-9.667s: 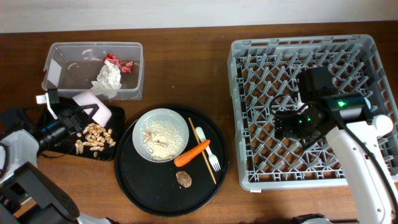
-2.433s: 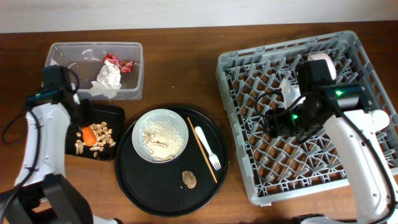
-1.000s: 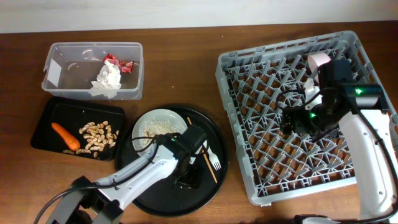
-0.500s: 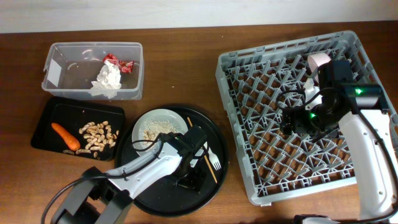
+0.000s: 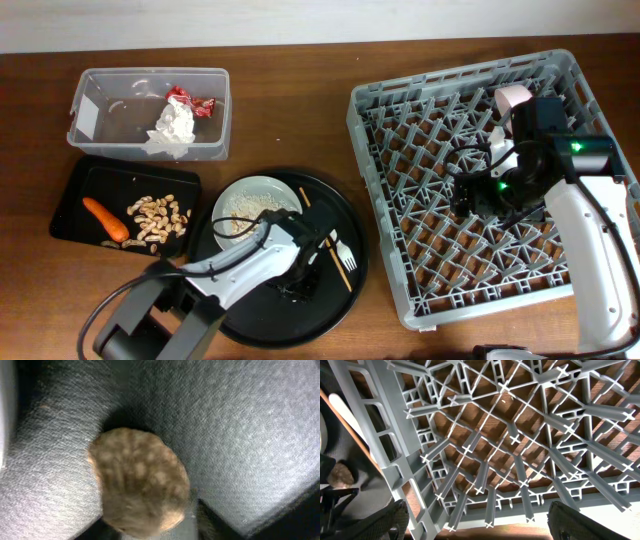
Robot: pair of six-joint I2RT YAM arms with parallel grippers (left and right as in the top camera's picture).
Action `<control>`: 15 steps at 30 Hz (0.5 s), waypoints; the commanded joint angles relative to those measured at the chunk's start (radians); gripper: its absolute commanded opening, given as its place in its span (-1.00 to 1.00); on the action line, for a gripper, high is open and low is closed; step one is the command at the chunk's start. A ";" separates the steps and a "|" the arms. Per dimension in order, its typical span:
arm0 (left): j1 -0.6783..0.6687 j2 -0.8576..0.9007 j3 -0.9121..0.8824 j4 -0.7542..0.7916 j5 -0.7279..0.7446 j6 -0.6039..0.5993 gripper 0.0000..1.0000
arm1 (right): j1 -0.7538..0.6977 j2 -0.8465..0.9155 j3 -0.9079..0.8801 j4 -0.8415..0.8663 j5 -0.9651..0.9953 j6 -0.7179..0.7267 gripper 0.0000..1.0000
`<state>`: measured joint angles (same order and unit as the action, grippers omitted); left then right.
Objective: Sort waste into correct bins and load items into the dishwasher rack
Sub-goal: 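Grasp the walnut with the left gripper and lift it, then drop the walnut on the black tray and reach toward the rice plate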
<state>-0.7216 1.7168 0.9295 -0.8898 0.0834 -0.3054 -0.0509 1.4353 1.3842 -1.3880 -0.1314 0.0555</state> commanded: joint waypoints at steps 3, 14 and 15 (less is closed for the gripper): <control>0.005 0.035 0.061 -0.030 -0.092 -0.122 0.27 | -0.002 -0.008 0.000 -0.004 0.008 0.001 0.85; 0.009 0.035 0.069 -0.029 -0.117 -0.135 -0.56 | -0.002 -0.008 0.000 -0.004 0.009 0.000 0.85; 0.009 0.033 0.097 -0.068 -0.118 -0.135 -0.63 | -0.002 -0.008 0.000 -0.004 0.009 0.000 0.85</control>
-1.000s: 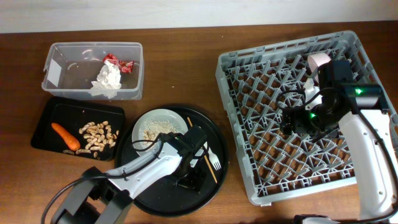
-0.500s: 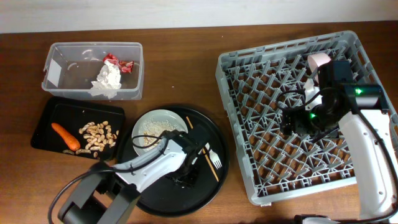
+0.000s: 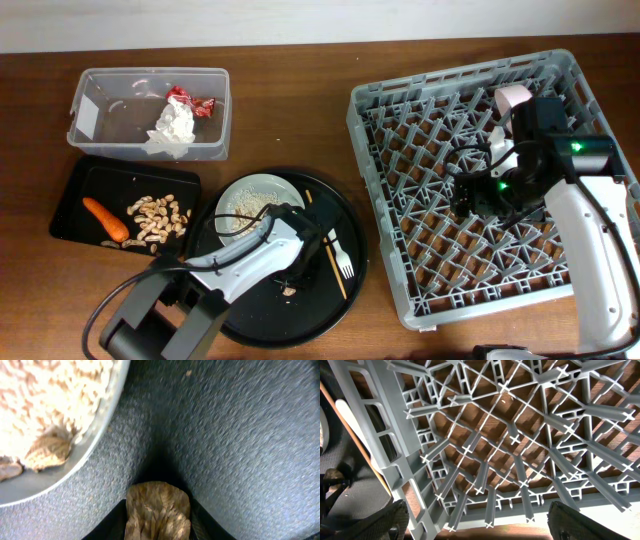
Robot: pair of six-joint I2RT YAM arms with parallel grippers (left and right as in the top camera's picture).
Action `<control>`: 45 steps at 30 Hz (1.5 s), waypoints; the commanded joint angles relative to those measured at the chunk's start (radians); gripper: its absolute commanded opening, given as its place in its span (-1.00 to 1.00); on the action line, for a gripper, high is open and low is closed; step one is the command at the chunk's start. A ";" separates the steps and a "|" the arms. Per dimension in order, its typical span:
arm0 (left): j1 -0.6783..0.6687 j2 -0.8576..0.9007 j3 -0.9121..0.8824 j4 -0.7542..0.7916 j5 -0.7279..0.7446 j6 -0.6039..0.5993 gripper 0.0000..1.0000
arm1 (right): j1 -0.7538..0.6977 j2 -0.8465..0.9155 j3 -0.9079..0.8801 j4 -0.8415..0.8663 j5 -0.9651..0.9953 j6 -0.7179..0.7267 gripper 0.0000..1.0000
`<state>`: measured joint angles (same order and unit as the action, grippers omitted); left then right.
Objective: Sort waste into correct bins and load items into the dishwasher rack
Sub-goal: 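Drop the walnut on the black tray and reach toward the rice plate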
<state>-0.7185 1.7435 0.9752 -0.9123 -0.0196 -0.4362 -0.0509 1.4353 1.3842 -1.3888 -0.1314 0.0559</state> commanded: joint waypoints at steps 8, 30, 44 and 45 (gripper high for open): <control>0.343 -0.127 0.271 -0.180 -0.187 0.039 -0.77 | -0.002 -0.008 0.000 -0.004 0.010 0.000 0.85; 1.072 -0.014 0.272 0.301 -0.179 0.124 0.98 | -0.002 -0.008 0.000 -0.016 0.010 0.000 0.85; 0.203 -0.106 0.269 -0.061 -0.082 0.124 0.66 | -0.002 -0.008 0.000 -0.022 0.009 0.000 0.96; 0.150 -0.064 0.269 -0.039 -0.082 0.124 0.50 | -0.002 -0.008 0.000 -0.022 0.009 0.000 0.96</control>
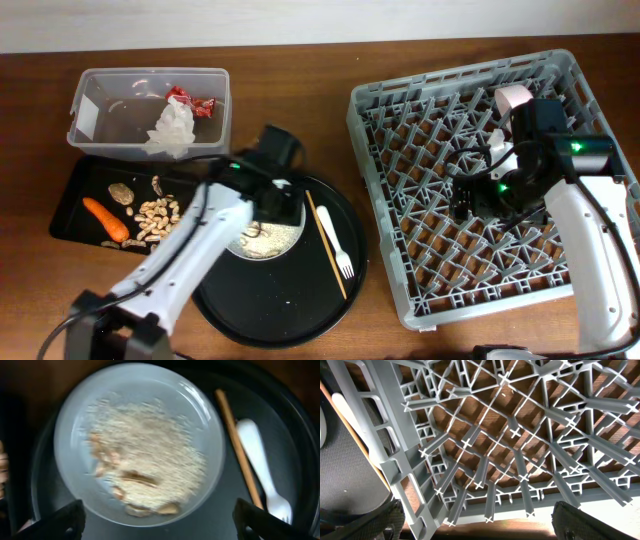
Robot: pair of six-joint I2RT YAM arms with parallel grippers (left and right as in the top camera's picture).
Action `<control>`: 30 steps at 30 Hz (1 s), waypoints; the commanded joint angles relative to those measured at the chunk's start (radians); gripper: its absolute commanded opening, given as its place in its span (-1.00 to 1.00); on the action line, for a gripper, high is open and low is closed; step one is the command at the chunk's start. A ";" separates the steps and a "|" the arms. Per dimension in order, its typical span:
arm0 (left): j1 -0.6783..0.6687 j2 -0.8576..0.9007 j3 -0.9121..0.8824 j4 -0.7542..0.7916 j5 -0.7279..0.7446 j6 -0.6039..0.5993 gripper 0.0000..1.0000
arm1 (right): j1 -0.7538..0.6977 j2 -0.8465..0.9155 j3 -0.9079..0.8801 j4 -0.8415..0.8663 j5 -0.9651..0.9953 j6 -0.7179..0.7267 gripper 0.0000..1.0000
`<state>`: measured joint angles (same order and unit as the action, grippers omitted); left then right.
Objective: Sort waste into correct bins and load items into the dishwasher rack
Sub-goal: 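Drop the walnut on the black tray and reach toward the rice plate, then grasp the white rice plate rim with the left gripper and carry it left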
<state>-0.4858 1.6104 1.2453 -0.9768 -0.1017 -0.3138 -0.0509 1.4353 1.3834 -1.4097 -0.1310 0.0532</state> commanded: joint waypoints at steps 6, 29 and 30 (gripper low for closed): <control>-0.177 0.270 -0.001 0.224 -0.001 0.002 0.29 | -0.002 -0.008 0.000 -0.005 0.009 0.003 0.96; -0.177 0.364 0.001 0.169 -0.130 -0.007 -0.37 | -0.002 -0.008 0.000 -0.010 0.013 0.003 0.96; -0.177 0.364 0.001 0.177 -0.127 -0.007 -0.53 | -0.002 -0.008 0.000 -0.012 0.013 0.003 0.96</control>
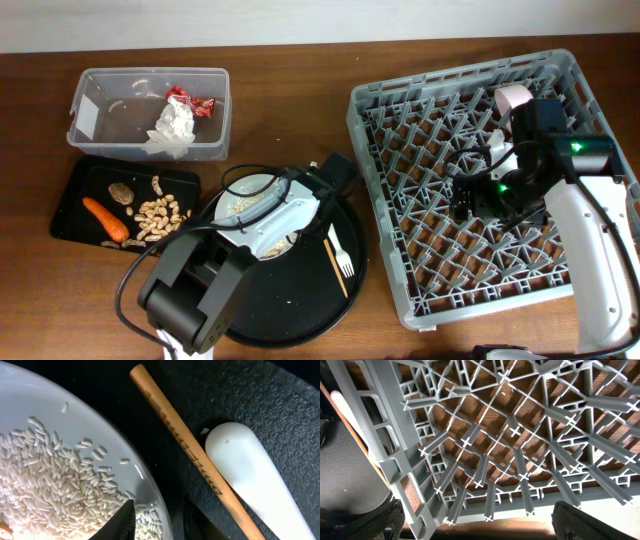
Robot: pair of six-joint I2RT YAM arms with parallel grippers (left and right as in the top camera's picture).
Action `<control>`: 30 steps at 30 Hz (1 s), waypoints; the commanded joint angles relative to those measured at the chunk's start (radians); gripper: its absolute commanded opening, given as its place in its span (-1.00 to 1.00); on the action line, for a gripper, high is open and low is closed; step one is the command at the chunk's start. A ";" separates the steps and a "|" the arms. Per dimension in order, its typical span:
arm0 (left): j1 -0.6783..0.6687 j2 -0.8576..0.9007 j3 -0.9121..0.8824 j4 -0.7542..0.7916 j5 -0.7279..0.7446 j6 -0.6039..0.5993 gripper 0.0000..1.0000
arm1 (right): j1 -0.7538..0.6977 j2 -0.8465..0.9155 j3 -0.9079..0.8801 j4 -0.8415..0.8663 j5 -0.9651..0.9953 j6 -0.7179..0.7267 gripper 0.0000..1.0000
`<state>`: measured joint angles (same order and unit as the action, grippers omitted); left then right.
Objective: Sort waste into correct bins and load items into the dishwasher rack
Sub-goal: 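Grasp the white rice plate rim with the left gripper and carry it left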
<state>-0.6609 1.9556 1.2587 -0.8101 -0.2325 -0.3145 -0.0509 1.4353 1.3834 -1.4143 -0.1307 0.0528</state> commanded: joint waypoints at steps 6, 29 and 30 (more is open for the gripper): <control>-0.002 0.015 -0.012 0.001 0.003 -0.006 -0.99 | -0.002 -0.008 0.000 -0.011 0.012 0.003 0.96; 0.044 -0.333 -0.012 -0.265 -0.045 0.003 -0.99 | -0.002 -0.008 0.000 -0.012 0.012 0.003 0.96; 0.089 -0.343 -0.012 -0.265 -0.045 0.007 -1.00 | -0.002 -0.008 0.000 -0.012 0.012 0.003 0.95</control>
<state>-0.6315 1.6585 1.2518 -1.0706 -0.2443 -0.3279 -0.0509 1.4353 1.3834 -1.4223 -0.1307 0.0528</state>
